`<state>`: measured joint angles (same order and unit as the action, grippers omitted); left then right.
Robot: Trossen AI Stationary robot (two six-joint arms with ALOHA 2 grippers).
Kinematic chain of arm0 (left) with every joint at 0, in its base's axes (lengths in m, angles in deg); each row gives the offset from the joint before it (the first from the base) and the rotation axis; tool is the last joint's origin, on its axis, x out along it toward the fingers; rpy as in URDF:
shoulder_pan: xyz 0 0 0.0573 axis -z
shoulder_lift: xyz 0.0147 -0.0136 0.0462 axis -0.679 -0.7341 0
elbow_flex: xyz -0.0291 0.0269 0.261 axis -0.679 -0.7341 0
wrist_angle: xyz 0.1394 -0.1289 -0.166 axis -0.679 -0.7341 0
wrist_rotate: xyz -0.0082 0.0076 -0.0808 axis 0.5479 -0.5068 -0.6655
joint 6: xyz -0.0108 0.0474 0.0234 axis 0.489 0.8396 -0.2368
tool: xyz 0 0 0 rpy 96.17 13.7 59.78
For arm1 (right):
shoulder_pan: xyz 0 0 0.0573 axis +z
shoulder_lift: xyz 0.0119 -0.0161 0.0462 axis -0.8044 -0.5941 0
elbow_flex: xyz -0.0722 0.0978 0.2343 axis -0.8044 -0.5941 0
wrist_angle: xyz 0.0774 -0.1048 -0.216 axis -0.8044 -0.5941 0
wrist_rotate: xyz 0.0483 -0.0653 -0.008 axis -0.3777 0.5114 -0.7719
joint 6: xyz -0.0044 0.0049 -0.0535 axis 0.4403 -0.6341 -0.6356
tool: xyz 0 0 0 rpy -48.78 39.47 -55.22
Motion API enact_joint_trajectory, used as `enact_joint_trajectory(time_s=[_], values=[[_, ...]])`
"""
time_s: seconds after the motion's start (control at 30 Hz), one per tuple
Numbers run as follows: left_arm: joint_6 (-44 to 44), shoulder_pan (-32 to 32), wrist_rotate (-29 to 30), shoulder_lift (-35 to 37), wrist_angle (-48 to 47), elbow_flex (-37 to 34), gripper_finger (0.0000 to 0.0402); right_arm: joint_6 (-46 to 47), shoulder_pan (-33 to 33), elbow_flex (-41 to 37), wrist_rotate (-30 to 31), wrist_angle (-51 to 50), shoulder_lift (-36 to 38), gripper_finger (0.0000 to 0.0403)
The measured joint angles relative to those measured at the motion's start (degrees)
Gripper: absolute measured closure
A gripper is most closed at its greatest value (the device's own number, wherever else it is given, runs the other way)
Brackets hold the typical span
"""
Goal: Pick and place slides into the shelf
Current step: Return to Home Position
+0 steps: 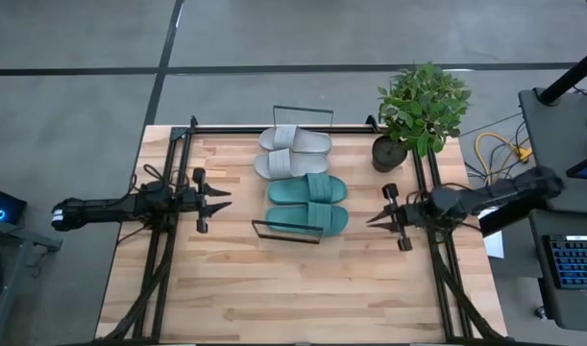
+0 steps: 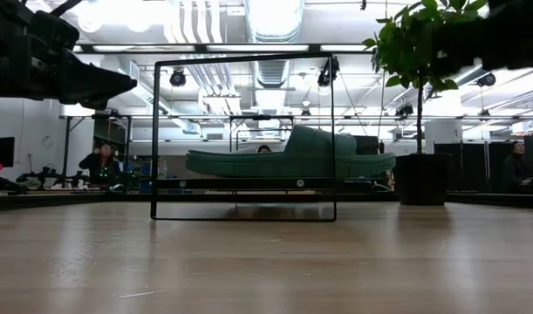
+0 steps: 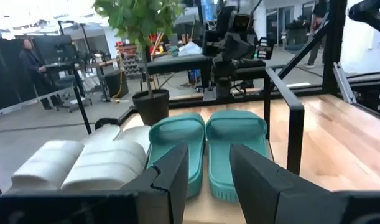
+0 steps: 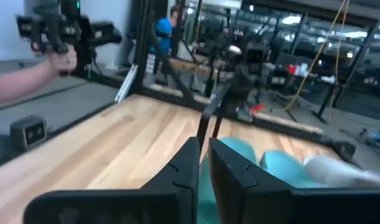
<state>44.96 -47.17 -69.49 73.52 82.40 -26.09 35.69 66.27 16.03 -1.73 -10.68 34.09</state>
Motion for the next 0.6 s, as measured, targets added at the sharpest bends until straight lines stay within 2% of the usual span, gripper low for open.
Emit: enact_joint_trajectory(time_s=[0.1, 0.3, 0.43, 0.6], values=[[0.60, 0.00, 0.13, 0.16, 0.38, 0.00, 0.0300, 0.70, -6.46, 2.22, -6.01, 0.71, -1.64, 0.0387], [1.48, 0.00, 0.14, -0.18, 0.35, -0.04, 0.0300, 0.62, -18.49, 3.84, -6.08, 0.48, -3.32, 0.0394], [2.04, -0.02, 0.52, -0.09, -0.26, -0.04, 0.0300, -1.31, -19.92, 3.31, -7.09, -2.95, -0.43, 0.0394], [1.88, -0.02, 0.54, 0.05, -0.22, -0.06, 0.0300, -1.89, -19.87, 3.41, -7.25, -14.68, 6.56, 0.0394]])
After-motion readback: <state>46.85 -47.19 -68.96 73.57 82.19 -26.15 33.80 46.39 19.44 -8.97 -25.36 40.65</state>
